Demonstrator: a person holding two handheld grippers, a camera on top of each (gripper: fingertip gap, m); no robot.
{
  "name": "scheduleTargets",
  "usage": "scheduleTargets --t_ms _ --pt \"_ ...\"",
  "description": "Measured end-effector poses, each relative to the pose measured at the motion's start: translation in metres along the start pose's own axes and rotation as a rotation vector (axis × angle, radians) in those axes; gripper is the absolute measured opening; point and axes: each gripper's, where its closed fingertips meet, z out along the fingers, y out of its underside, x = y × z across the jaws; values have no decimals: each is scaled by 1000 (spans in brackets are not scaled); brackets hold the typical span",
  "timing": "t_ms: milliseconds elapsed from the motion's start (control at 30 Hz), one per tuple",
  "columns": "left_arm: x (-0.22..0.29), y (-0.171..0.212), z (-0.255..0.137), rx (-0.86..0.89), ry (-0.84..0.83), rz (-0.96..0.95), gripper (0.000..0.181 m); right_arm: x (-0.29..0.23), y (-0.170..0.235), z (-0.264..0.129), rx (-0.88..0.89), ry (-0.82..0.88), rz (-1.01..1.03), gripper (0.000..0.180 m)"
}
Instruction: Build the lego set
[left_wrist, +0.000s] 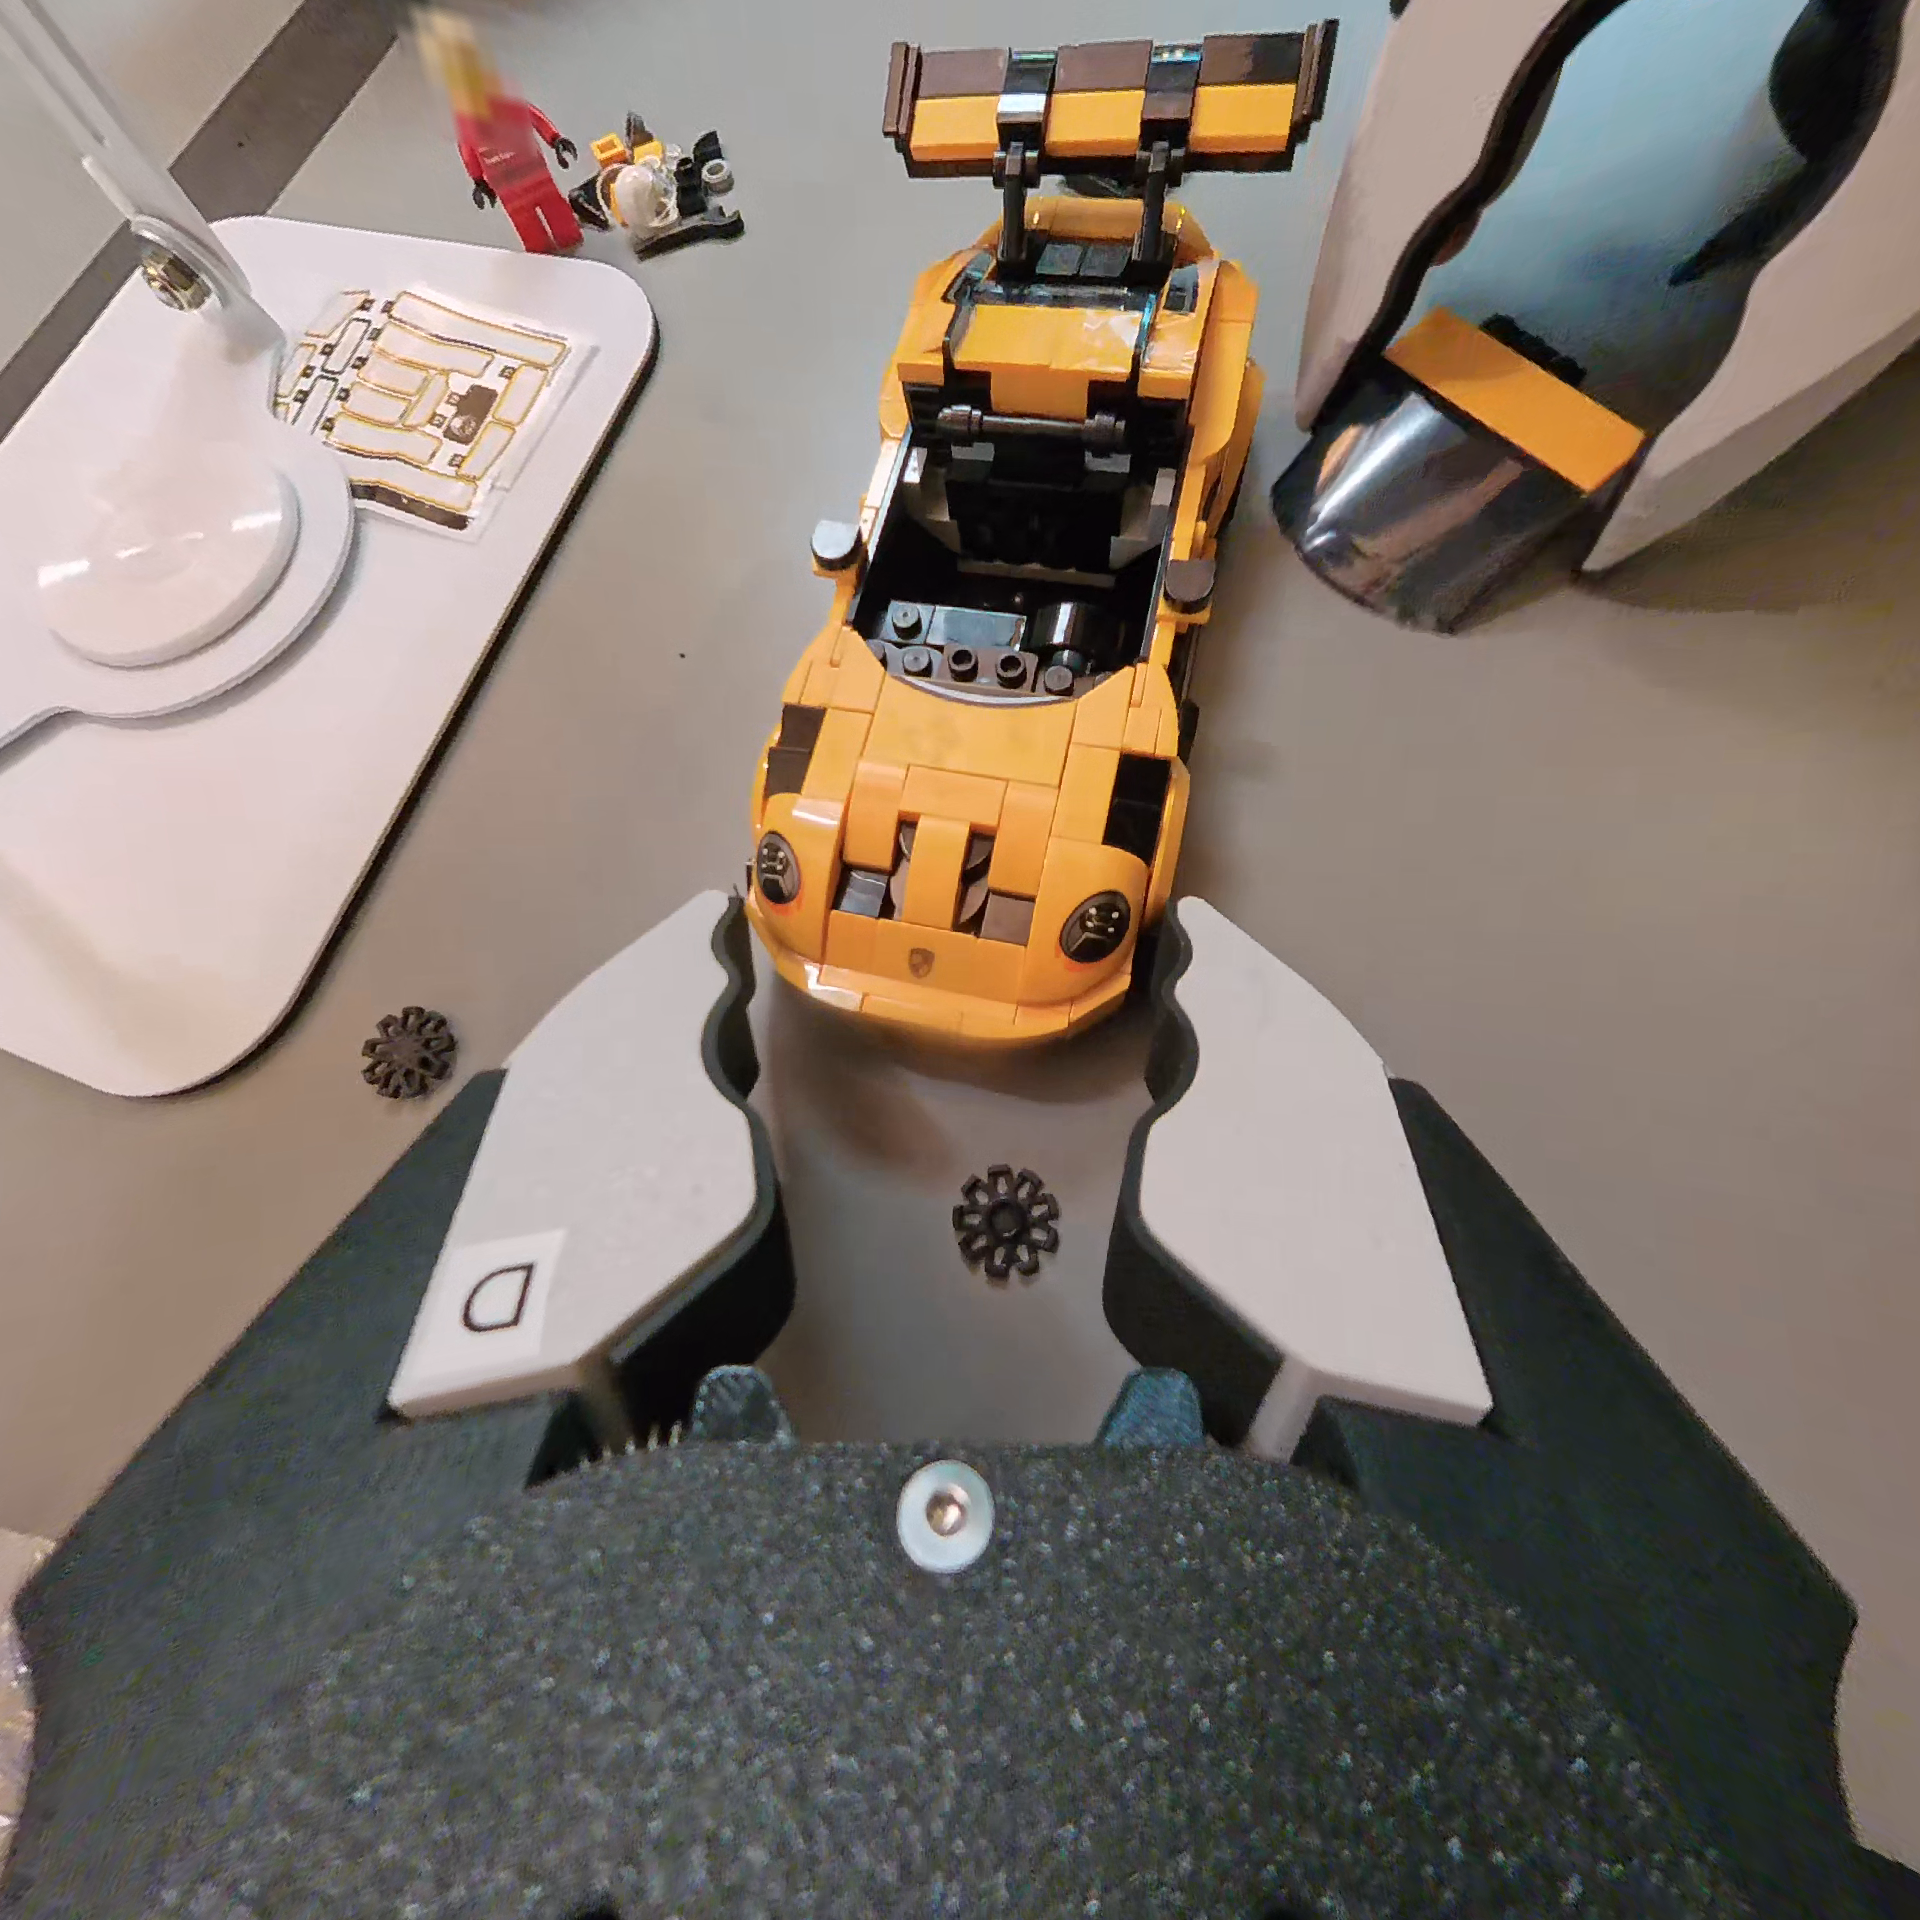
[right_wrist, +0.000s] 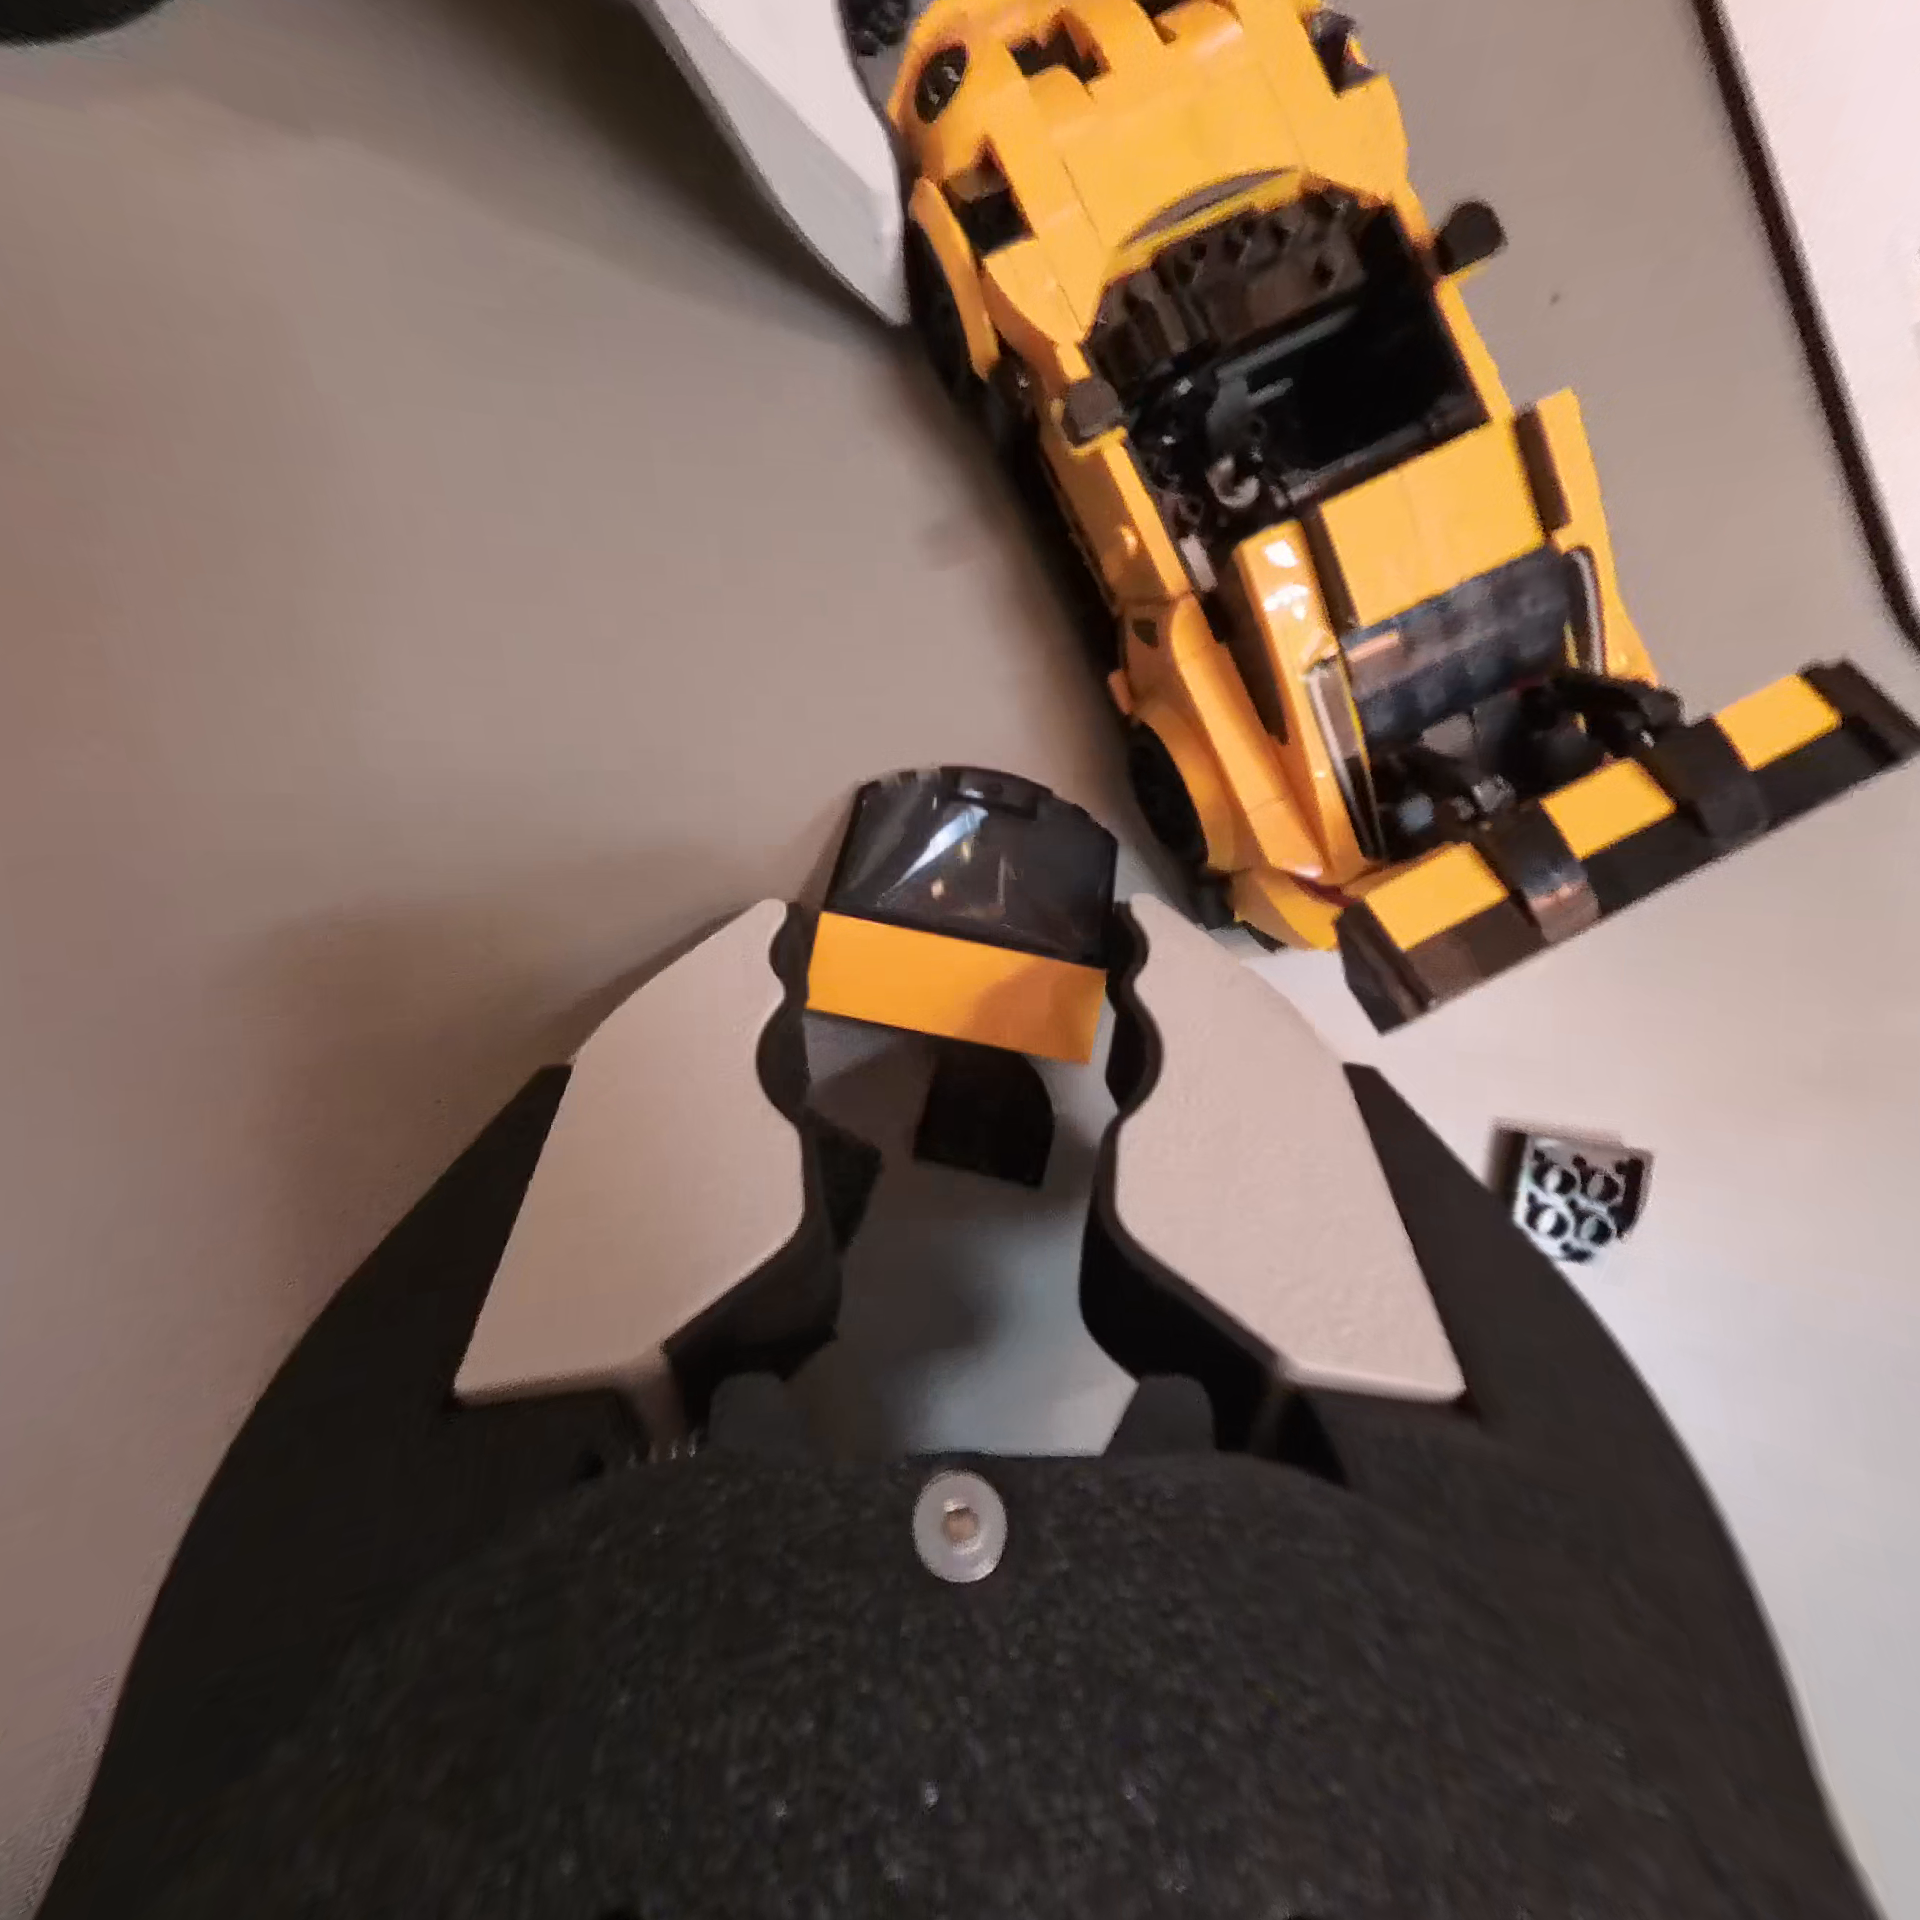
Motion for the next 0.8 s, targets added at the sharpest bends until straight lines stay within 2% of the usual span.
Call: scheduleTargets --t_ms 133,233,367,433,500,567,633,700,800 --pt "0 0 -1 -1 0 2 73 -44 -17 -14 59 -184 -216 55" --pt "0 1 -1 -1 0 2 73 -56 -7 -9 -15 -201 -332 55" --pt "0 1 -1 -3 -1 1 73 -56 -1 0 -21 -225 -315 56" --pt "0 1 -2 -3 -3 -3 73 -49 -3 -4 -14 -198 -307 67" --pt "0 1 -2 -2 -3 -3 73 -43 -22 -21 81 -206 -252 69" --pt "1 1 -2 0 3 -2 74 -19 -45 -44 190 -145 -199 65" --pt "2 1 -2 5 17 -7 76 23 -59 -64 245 -15 -188 61" --pt "3 2 -3 5 22 1 77 72 -58 -71 227 110 -201 53" --pt "3 2 -6 12 22 9 77 142 -45 -62 140 204 -150 47"
